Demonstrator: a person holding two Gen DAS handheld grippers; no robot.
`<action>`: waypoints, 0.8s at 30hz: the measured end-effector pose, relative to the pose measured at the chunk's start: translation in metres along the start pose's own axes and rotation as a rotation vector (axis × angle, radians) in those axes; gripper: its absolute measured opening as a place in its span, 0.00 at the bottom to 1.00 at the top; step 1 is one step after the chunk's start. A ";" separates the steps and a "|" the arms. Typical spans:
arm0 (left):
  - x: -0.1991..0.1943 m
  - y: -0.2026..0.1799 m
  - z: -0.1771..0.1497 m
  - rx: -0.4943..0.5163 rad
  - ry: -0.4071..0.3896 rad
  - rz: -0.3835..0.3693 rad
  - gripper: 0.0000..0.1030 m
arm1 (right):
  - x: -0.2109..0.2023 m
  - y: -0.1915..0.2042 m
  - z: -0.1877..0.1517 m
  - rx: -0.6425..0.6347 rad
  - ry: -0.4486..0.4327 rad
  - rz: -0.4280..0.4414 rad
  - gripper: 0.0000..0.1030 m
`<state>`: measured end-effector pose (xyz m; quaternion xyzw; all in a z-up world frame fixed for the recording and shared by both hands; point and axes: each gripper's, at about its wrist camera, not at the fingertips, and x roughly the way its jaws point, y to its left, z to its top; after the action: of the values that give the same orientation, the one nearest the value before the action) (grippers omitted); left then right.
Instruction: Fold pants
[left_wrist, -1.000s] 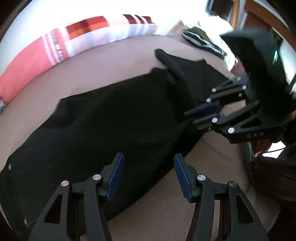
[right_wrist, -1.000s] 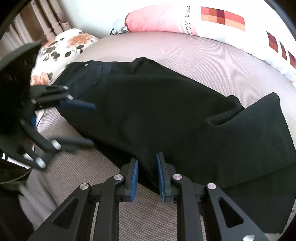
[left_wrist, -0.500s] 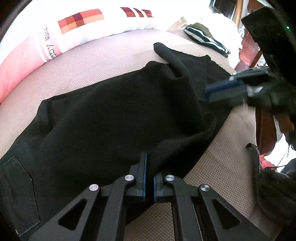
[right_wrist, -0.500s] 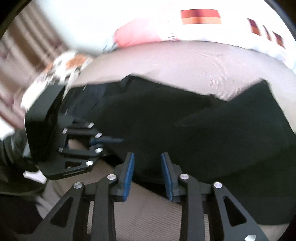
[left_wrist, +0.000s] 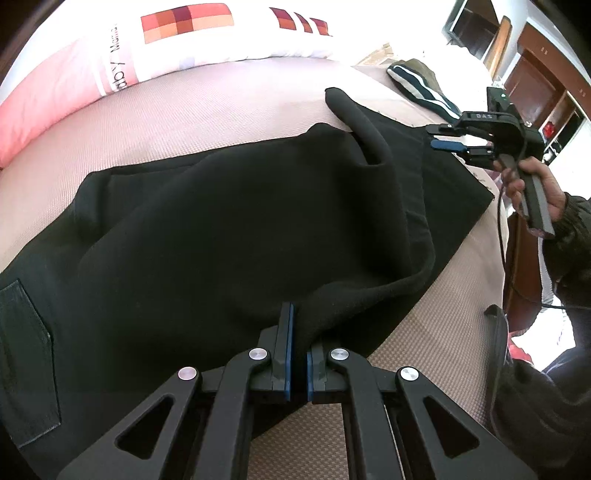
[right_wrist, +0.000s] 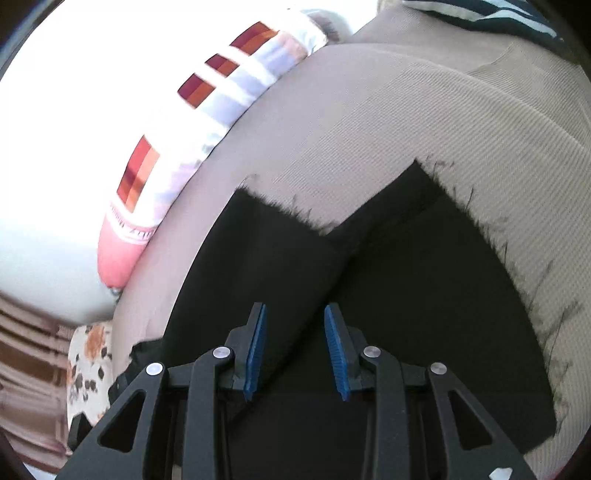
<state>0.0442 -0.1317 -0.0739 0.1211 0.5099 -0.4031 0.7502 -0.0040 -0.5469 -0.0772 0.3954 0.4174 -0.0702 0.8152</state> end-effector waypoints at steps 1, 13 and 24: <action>0.000 0.001 0.000 -0.004 0.002 -0.002 0.05 | 0.003 -0.001 0.004 0.015 -0.002 0.002 0.30; 0.004 0.003 -0.001 -0.031 0.017 -0.003 0.05 | 0.024 -0.021 0.031 0.054 -0.025 0.011 0.10; 0.006 -0.014 -0.002 0.045 0.021 0.032 0.07 | -0.077 -0.001 -0.022 -0.176 -0.199 -0.320 0.03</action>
<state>0.0331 -0.1427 -0.0771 0.1502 0.5067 -0.4011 0.7482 -0.0677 -0.5491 -0.0286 0.2422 0.3969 -0.2006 0.8623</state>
